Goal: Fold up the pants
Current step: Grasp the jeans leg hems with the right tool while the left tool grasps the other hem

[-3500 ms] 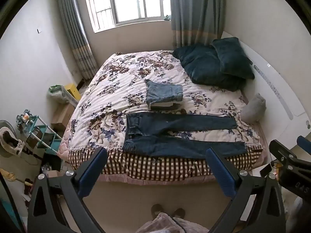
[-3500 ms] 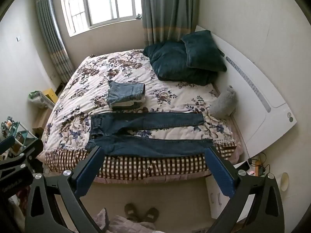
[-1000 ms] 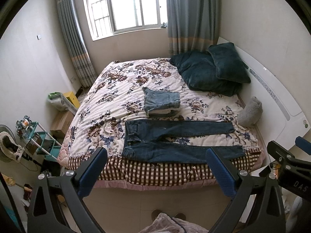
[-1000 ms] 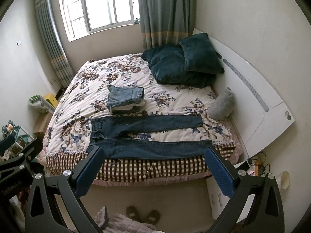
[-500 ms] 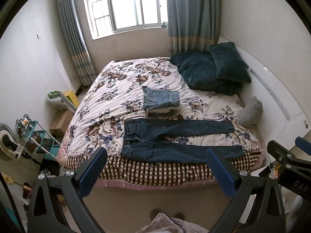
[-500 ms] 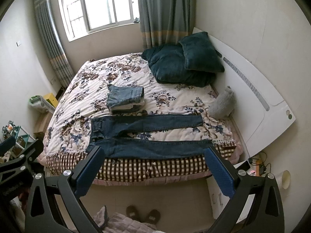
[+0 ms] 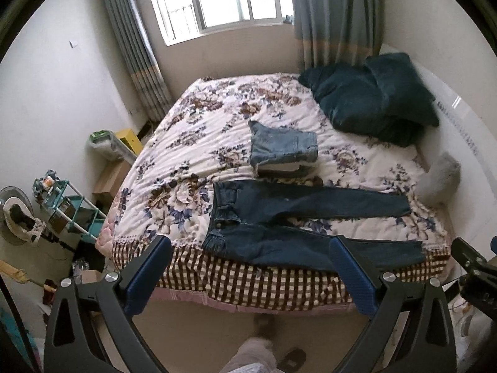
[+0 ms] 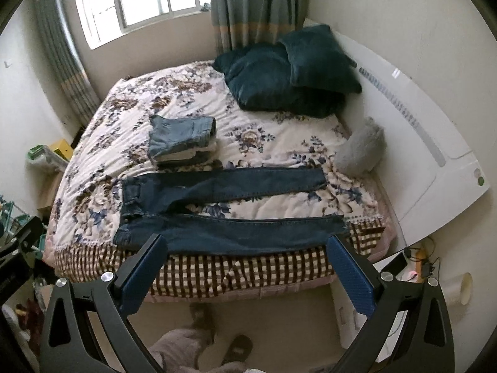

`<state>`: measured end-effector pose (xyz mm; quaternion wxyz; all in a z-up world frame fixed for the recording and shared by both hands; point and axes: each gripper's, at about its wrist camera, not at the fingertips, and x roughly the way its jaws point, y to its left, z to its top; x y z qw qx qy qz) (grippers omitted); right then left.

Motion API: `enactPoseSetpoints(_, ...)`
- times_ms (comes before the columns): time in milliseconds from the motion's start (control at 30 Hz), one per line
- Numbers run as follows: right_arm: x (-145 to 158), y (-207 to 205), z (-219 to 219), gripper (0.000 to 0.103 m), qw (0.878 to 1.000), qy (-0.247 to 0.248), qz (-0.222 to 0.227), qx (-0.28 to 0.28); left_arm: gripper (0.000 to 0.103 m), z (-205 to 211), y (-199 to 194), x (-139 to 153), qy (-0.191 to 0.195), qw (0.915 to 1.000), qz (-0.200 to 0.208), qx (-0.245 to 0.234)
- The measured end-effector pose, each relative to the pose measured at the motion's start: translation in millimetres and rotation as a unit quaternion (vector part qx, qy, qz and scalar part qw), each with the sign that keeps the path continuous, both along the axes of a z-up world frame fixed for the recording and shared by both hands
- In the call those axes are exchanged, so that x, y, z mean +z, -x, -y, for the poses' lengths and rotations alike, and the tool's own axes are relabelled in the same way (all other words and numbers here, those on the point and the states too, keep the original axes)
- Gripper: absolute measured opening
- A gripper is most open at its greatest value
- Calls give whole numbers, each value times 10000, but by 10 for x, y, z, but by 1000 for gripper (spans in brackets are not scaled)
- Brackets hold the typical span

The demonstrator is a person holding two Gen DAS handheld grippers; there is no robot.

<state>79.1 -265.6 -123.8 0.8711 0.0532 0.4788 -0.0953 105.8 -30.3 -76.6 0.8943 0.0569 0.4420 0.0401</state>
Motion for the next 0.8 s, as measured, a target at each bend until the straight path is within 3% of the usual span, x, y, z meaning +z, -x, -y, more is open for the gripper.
enactPoseSetpoints(300,-1039,-1514,50,103,9972,-33,-650,-377,103,52,-1333,-853,-65,9976,-644,-258)
enactPoseSetpoints(533,-2039,-2925,19,103,9934,-78,-1121,-249,103,65,-2633,-1828,-468,9885,-1314,-589)
enactPoseSetpoints(667,-2713,-3584,82,103,9896,159,-1429,1,103,286,-3207,-2510,-971,9740,-1581,-1297)
enactPoseSetpoints(800,-3521,-4142,286,103,9797,410,-1942,280,103,595,-3662,-3290,-1535,9473,-1913,-2062)
